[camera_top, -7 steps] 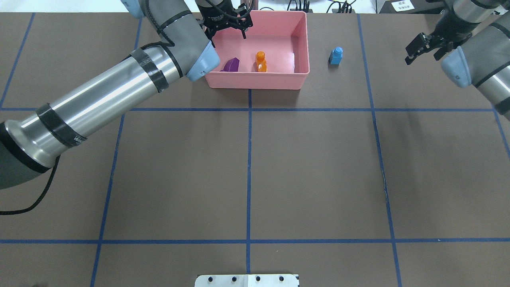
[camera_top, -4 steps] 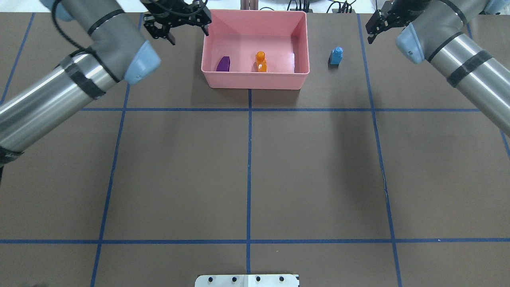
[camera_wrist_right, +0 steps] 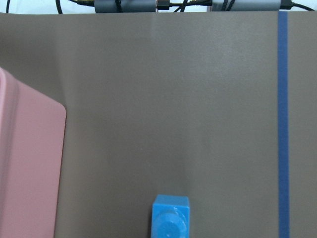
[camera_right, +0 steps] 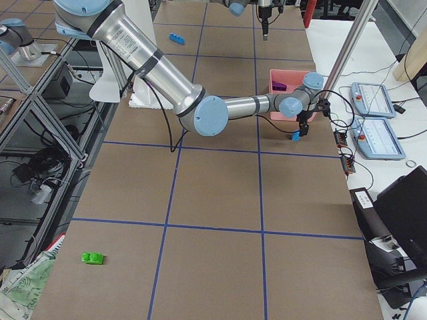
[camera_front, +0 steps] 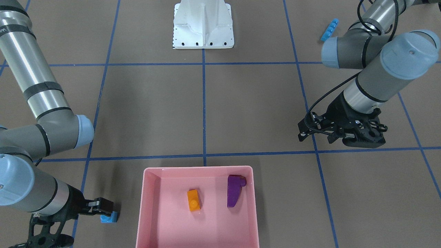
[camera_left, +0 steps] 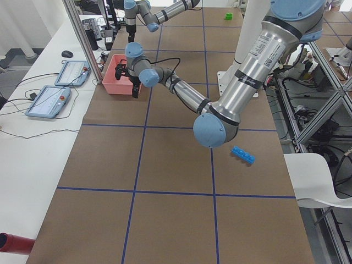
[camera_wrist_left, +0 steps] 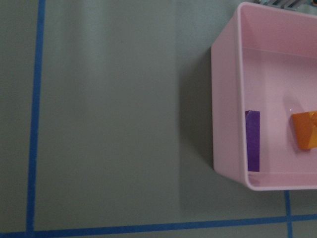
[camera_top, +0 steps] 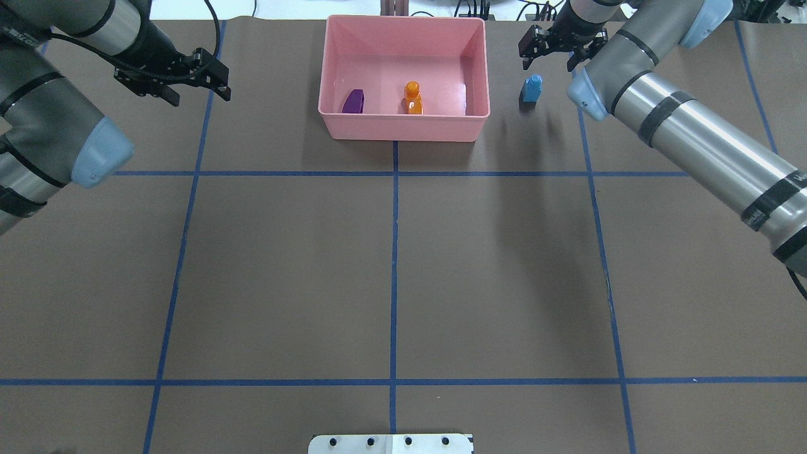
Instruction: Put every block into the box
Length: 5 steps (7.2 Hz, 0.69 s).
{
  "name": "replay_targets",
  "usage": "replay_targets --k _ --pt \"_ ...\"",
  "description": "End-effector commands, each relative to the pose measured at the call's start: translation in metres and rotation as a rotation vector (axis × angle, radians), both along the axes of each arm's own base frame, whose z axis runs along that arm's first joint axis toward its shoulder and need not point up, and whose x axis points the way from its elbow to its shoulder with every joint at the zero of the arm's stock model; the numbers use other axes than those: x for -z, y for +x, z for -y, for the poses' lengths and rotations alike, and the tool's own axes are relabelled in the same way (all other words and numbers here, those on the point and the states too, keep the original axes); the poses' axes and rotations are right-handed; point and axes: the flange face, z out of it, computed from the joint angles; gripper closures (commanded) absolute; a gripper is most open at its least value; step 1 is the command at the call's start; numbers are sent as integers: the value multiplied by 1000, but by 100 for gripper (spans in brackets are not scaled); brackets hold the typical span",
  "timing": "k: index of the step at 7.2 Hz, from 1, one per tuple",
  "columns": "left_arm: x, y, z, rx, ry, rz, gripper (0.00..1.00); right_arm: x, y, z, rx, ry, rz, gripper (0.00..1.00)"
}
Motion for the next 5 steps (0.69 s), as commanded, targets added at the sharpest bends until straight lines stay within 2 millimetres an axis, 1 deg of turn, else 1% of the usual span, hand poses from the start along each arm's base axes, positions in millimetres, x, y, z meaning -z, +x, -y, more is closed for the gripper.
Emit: replay_targets --k 1,3,4,5 --pt "-2 -3 -3 0 4 1 0 -6 -40 0 -67 15 -10 2" --pt "-1 -4 -4 0 8 -1 0 -15 -55 -5 -98 47 -69 4" --pt "-1 -3 -5 0 8 -1 0 -17 -57 -7 -94 46 -71 8" --pt "-1 -2 -5 2 6 0 0 -27 -63 -12 -91 53 -93 9"
